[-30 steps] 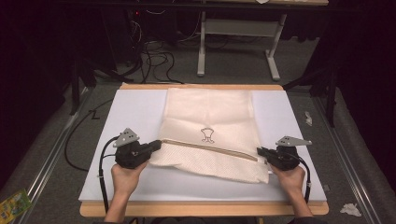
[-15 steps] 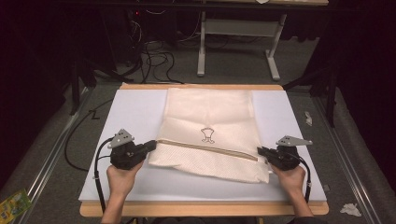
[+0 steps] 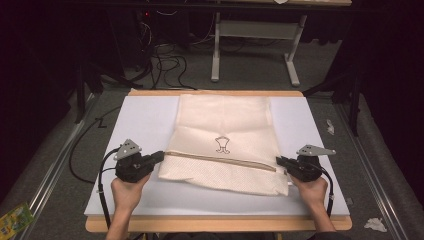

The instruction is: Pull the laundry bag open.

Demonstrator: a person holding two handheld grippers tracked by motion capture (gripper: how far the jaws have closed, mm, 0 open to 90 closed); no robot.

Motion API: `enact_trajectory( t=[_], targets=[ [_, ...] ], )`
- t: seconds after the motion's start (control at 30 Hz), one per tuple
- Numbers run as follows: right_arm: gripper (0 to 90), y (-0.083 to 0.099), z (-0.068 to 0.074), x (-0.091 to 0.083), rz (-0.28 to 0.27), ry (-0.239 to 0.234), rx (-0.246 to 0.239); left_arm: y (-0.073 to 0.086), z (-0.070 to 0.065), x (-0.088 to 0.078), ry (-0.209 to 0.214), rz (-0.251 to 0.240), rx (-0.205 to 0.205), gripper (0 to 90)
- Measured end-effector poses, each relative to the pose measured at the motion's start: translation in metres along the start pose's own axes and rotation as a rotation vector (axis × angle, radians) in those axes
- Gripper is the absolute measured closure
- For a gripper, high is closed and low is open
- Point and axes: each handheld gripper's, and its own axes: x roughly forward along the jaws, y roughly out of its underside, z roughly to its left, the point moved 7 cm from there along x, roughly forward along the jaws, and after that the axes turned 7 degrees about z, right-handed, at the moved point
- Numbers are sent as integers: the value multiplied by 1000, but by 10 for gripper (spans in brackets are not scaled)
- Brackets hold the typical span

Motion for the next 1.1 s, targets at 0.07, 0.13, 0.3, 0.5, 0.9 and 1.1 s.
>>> enact_trajectory(
  t=[0.07,0.13,0.3,0.5,0.9,1.1],
  targets=[
    [886,-1,0,-1,-2,7,-13,1,0,0,-2,2,-2,869],
    [886,-1,0,-1,-3,9,-11,1,1,1,-4,3,-5,870],
    [889,-2,-3,-3,-12,23,-7,6,9,-2,-33,24,-25,870],
    [888,-6,-3,-4,-27,33,-18,8,10,0,-68,31,-15,869],
    [874,-1,-8,-4,1,16,16,13,0,8,-23,45,-15,869],
    [868,-1,-10,-1,17,17,15,27,0,11,-25,93,-25,867]
  ],
)
